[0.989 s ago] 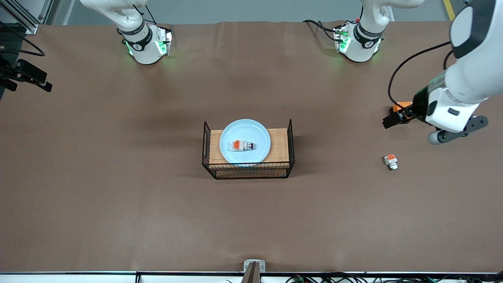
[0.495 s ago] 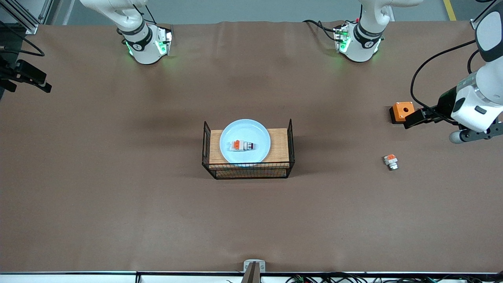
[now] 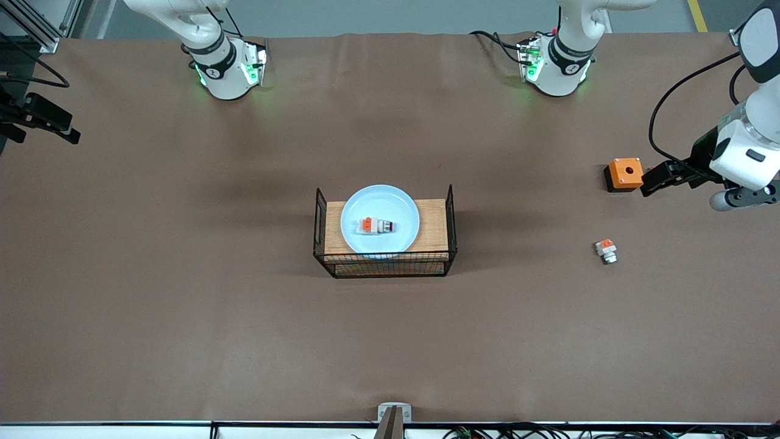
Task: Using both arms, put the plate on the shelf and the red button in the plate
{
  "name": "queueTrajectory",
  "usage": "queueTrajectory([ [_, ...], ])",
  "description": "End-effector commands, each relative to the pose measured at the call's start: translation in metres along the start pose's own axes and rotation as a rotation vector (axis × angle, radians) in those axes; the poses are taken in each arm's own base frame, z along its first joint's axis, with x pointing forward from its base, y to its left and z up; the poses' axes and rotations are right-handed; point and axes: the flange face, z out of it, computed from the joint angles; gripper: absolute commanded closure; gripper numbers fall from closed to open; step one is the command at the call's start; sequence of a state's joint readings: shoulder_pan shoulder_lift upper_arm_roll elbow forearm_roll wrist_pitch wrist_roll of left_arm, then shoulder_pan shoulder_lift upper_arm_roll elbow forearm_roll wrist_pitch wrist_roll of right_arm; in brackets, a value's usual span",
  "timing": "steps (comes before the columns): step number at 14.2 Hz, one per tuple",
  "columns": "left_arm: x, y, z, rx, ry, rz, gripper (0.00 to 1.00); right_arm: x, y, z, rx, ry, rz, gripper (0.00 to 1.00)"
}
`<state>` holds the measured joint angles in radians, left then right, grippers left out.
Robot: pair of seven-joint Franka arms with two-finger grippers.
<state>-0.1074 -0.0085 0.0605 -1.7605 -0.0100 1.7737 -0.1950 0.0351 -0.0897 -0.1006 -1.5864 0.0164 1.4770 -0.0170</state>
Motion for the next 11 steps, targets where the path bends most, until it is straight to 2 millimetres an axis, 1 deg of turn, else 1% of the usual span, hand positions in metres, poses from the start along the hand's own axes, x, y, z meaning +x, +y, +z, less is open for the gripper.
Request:
queueTrajectory([
  [1, 0.000, -0.003, -0.025, 0.003, 0.058, 0.024, 0.01, -0.009, 0.003, -0.002, 0.002, 0.011, -0.010, 0.00],
  [2, 0.003, -0.002, -0.036, -0.001, 0.082, 0.024, 0.01, -0.009, 0.003, -0.003, 0.002, 0.012, -0.011, 0.00],
  [3, 0.005, -0.002, -0.044, -0.004, 0.097, 0.024, 0.01, -0.009, 0.003, -0.002, 0.002, 0.011, -0.010, 0.00],
  [7, 0.008, -0.003, -0.048, -0.004, 0.108, 0.023, 0.01, -0.009, 0.000, -0.002, 0.002, 0.006, -0.015, 0.00],
  [9, 0.009, -0.001, -0.055, -0.005, 0.122, 0.025, 0.00, -0.009, 0.000, -0.002, 0.002, 0.009, -0.017, 0.00],
  [11, 0.011, -0.001, -0.054, -0.003, 0.121, 0.025, 0.00, -0.008, -0.001, -0.002, 0.001, 0.012, -0.021, 0.00],
])
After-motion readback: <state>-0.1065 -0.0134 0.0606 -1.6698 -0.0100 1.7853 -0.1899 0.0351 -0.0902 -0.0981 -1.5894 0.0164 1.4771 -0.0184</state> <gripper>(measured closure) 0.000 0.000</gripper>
